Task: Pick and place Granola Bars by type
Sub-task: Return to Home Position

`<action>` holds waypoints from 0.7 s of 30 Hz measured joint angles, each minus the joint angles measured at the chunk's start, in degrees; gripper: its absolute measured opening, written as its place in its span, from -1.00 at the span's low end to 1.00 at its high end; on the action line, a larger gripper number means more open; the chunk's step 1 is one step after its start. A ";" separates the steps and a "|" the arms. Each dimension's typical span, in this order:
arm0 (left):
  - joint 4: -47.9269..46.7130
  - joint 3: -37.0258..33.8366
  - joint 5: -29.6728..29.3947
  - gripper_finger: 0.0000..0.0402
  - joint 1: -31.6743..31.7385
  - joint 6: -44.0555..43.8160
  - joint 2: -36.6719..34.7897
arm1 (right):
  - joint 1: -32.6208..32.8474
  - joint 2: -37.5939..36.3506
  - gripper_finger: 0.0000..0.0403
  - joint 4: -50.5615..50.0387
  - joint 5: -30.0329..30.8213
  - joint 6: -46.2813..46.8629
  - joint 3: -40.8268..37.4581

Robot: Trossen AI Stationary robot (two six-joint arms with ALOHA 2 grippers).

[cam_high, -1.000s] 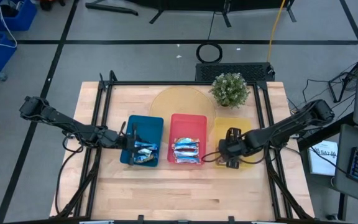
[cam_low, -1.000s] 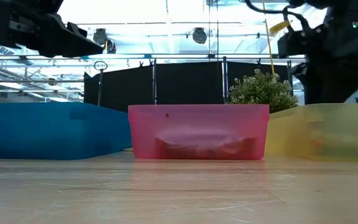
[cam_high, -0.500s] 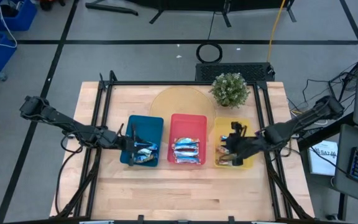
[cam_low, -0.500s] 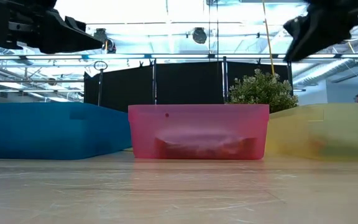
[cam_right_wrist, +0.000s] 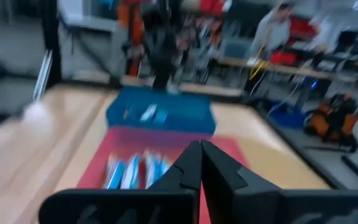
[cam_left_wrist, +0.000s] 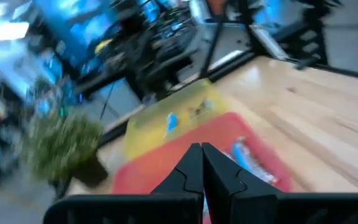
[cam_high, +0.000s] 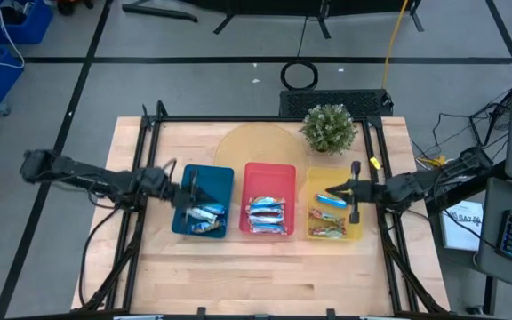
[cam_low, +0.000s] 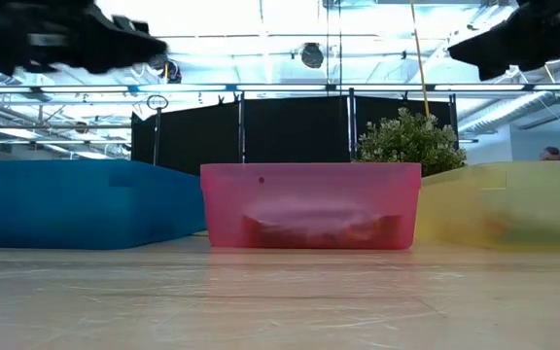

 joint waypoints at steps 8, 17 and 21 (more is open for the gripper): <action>-0.29 -2.16 13.97 -0.99 11.14 -7.40 -2.27 | -1.75 -12.96 -1.00 1.37 -1.68 1.48 -6.84; 10.32 -15.87 12.61 -0.99 13.61 -10.32 -15.88 | -1.73 -16.64 -1.00 0.48 -1.68 -1.11 -10.12; 10.77 -16.03 14.67 -1.00 14.61 -12.41 -16.89 | -1.73 -17.11 -1.00 2.43 -1.08 -4.71 -12.88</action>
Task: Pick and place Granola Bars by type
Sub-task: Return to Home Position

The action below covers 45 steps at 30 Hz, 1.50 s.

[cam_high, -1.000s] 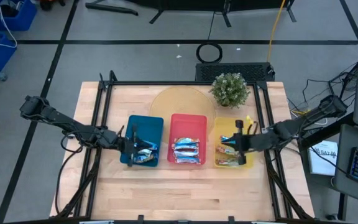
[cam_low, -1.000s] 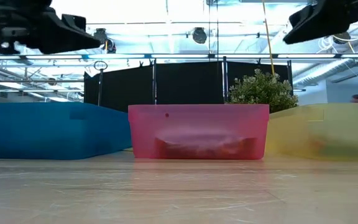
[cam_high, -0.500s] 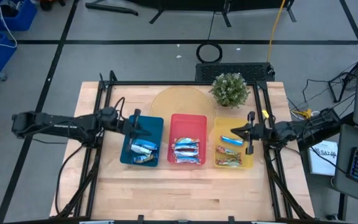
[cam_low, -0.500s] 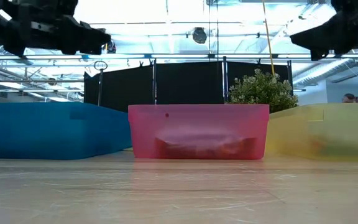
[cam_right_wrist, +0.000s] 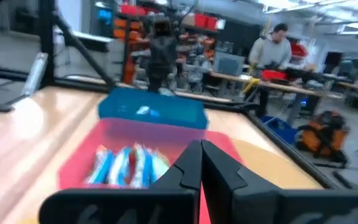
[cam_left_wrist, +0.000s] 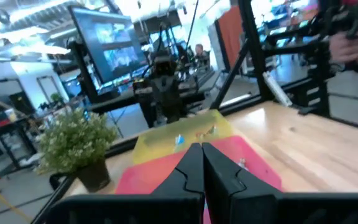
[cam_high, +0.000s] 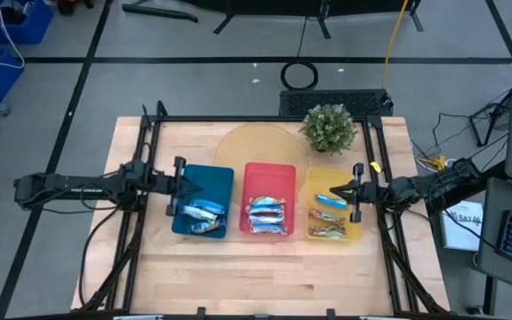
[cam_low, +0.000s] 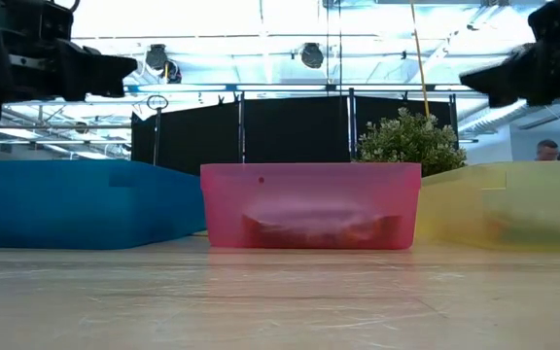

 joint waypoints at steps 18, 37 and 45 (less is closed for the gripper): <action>-7.26 -0.28 -6.77 -1.00 -0.95 -0.20 -8.45 | 2.57 -4.47 -1.00 -1.19 7.20 -0.56 -1.37; -33.51 -0.23 -11.75 -1.00 -0.95 -4.06 -31.22 | 10.76 -4.47 -1.00 -4.40 16.41 2.81 -1.41; -34.05 -0.21 -13.79 -1.00 -1.66 -3.19 -31.05 | 11.17 -4.18 -1.00 -4.43 17.67 3.65 -2.48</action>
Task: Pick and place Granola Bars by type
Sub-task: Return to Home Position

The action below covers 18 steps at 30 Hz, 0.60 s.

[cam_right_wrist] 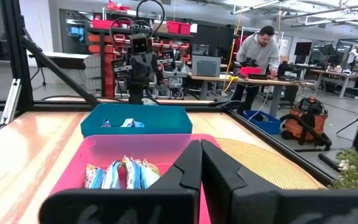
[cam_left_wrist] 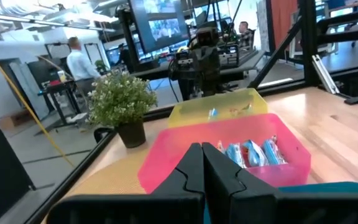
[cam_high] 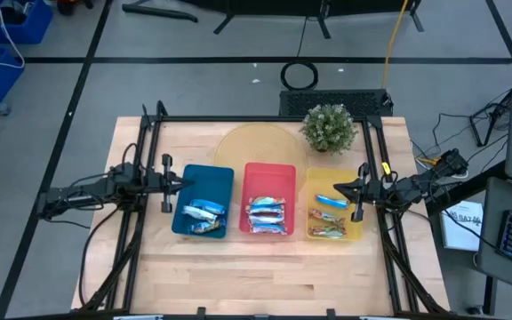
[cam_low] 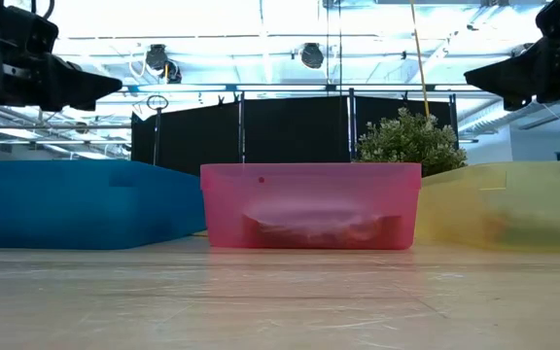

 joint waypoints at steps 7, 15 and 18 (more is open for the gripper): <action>-0.12 0.00 -0.14 -0.99 -0.08 -0.24 1.62 | 0.00 0.02 -1.00 0.12 0.02 0.01 0.00; -0.96 0.00 -4.70 -0.98 -0.06 -0.93 5.83 | 0.00 0.04 -1.00 0.30 -0.07 -2.59 0.00; -0.95 0.00 -4.95 -0.98 -0.06 -2.21 7.39 | 0.00 0.04 -1.00 0.35 -0.09 -2.73 0.00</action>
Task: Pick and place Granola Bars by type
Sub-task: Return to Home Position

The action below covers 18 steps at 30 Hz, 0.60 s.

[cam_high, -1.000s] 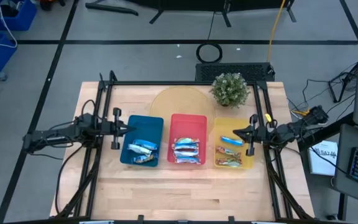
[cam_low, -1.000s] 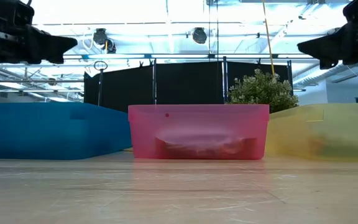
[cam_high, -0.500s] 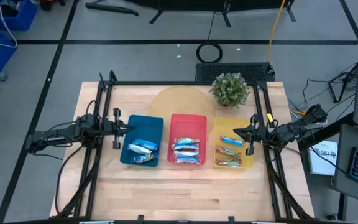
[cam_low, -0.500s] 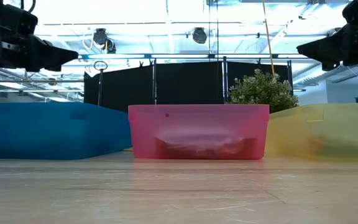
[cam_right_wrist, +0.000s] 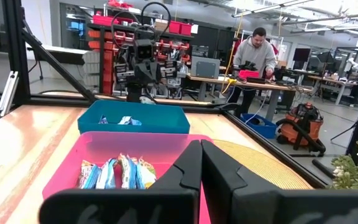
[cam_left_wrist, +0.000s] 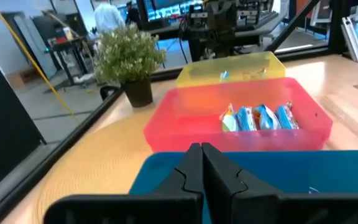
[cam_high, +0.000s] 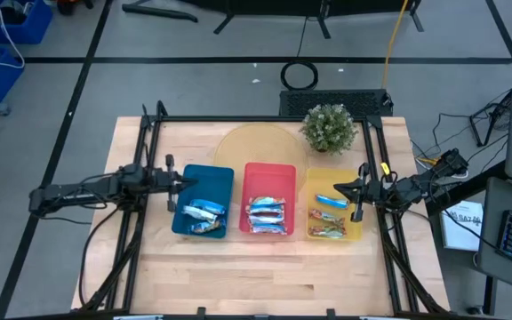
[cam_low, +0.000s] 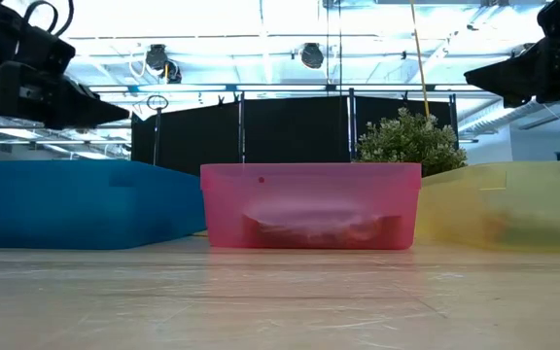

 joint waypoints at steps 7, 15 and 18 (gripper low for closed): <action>0.00 0.00 0.00 -0.81 0.00 0.05 1.45 | 0.00 0.00 -1.00 0.02 -0.13 0.00 0.00; 0.02 0.00 -0.02 -0.81 0.00 -0.58 1.60 | 0.00 0.00 -1.00 0.04 -0.15 -0.02 0.00; 0.04 0.00 -0.02 -0.84 0.00 -2.21 1.60 | 0.00 0.00 -1.00 0.04 -0.15 -0.02 0.00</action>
